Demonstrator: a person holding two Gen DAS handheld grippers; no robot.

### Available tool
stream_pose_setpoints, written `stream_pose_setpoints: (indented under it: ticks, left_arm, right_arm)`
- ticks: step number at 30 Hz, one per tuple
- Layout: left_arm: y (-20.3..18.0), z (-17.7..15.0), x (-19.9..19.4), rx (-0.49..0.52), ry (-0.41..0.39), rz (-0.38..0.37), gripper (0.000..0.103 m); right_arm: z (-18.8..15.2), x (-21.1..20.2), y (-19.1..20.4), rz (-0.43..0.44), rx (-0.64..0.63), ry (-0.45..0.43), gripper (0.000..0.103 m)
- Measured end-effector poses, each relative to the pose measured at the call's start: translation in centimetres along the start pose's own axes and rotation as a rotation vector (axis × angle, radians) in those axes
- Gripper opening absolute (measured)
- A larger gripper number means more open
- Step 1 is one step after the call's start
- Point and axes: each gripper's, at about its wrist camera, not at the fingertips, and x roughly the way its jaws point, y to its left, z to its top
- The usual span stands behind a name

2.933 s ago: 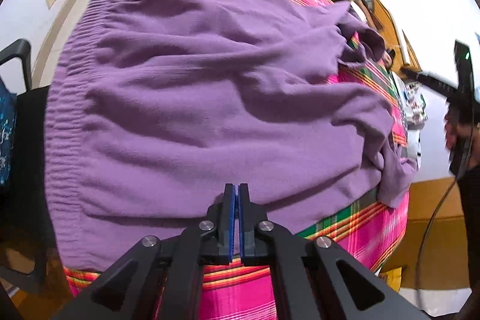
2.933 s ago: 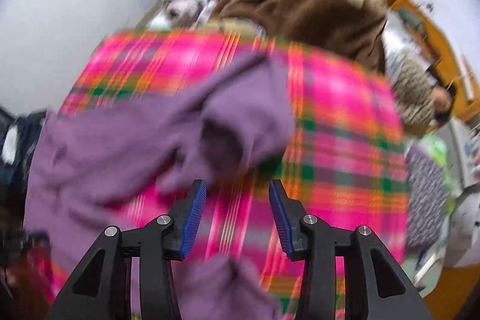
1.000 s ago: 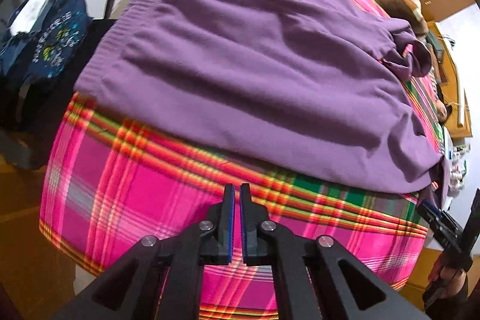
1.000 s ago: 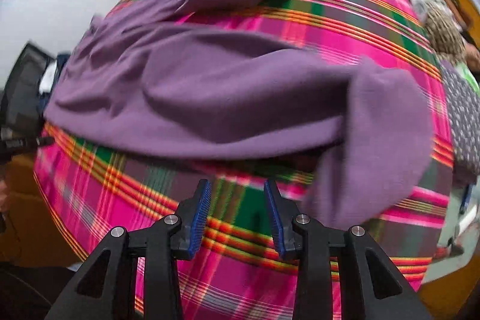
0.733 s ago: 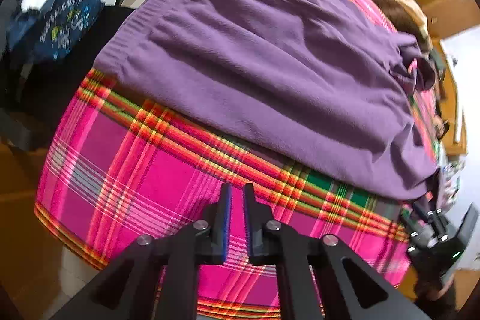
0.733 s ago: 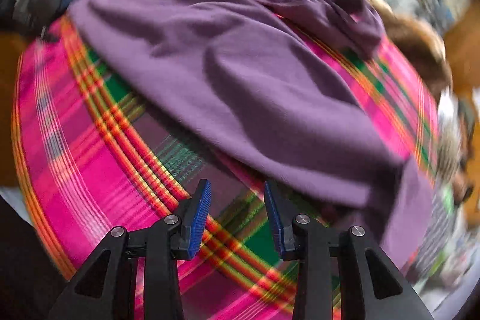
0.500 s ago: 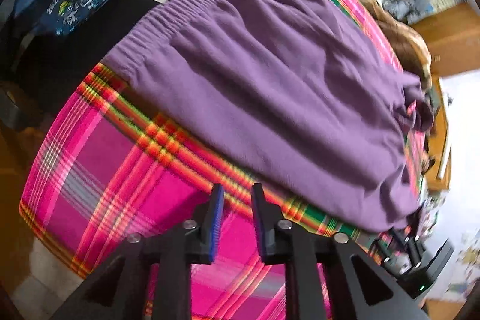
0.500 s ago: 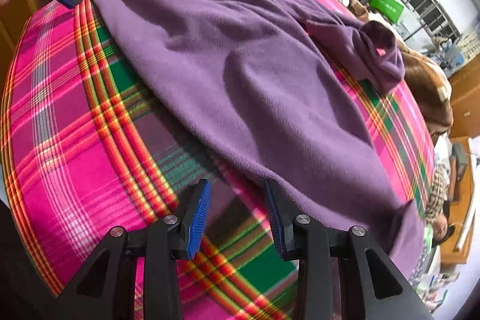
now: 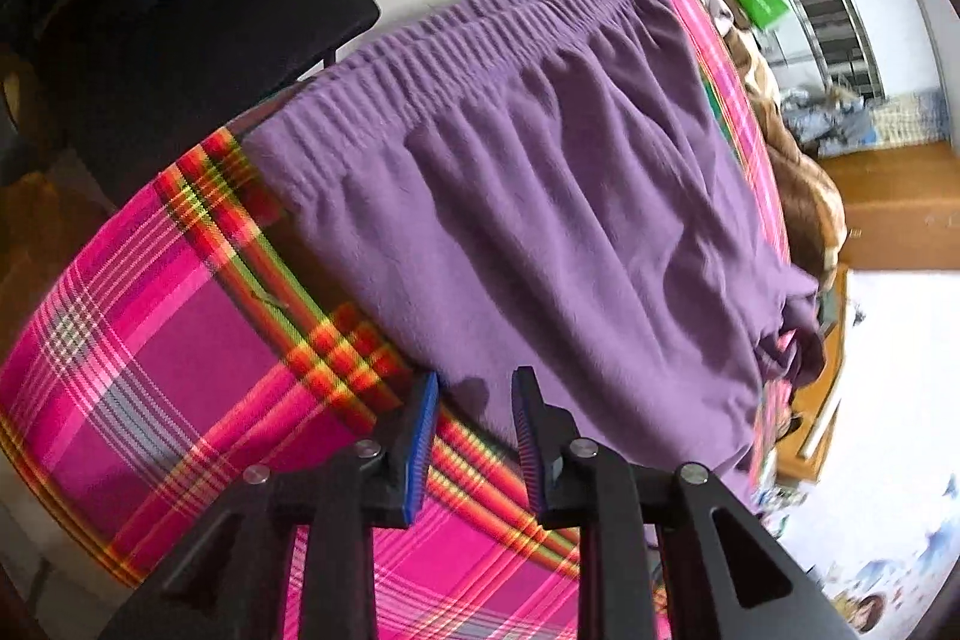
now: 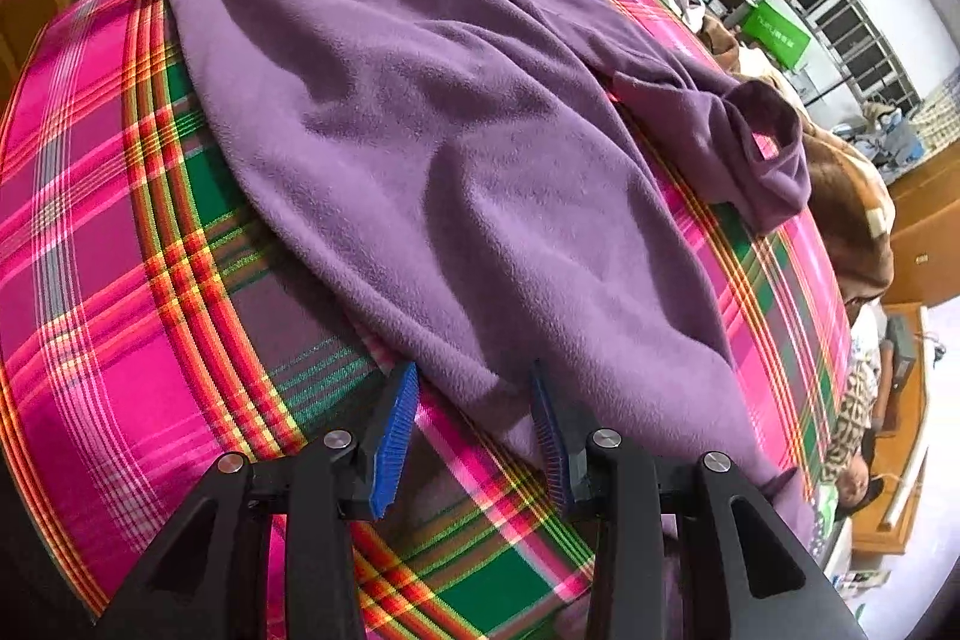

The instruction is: Fold clothes

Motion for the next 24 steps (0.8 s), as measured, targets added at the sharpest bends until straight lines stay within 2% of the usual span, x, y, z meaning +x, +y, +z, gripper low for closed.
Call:
stream_pose_setpoints:
  ticks: [2,4,6,8,16,20,24]
  left_arm:
    - [0.0,0.5,0.1,-0.008,-0.011,-0.006,0.025]
    - [-0.2,0.9,0.4,-0.012,-0.026,-0.004,0.023]
    - [-0.5,1.0,0.8,-0.014,-0.036,0.010,0.003]
    - [-0.9,1.1,1.2,-0.009,-0.043,0.030,0.003]
    - [-0.9,0.2,-2.9,0.099,-0.075,0.056,0.002]
    - [-0.2,-0.6,-4.9,0.139,-0.078,0.072,0.002]
    - [1.5,-1.4,-4.9,0.144,-0.046,0.093,0.002]
  right_arm:
    - [0.3,0.1,0.0,0.001,-0.009,0.002,0.037]
    - [0.6,0.2,0.1,0.003,-0.018,0.005,0.029]
    - [0.9,0.3,0.1,0.005,-0.026,0.009,0.014]
    - [1.2,0.4,0.2,0.011,-0.033,0.021,0.008]
    - [2.0,-0.7,-0.1,0.037,-0.010,0.036,0.004]
    - [1.8,-2.5,0.7,0.095,-0.022,0.025,0.003]
    - [0.9,-4.1,2.8,0.166,-0.020,0.033,0.003]
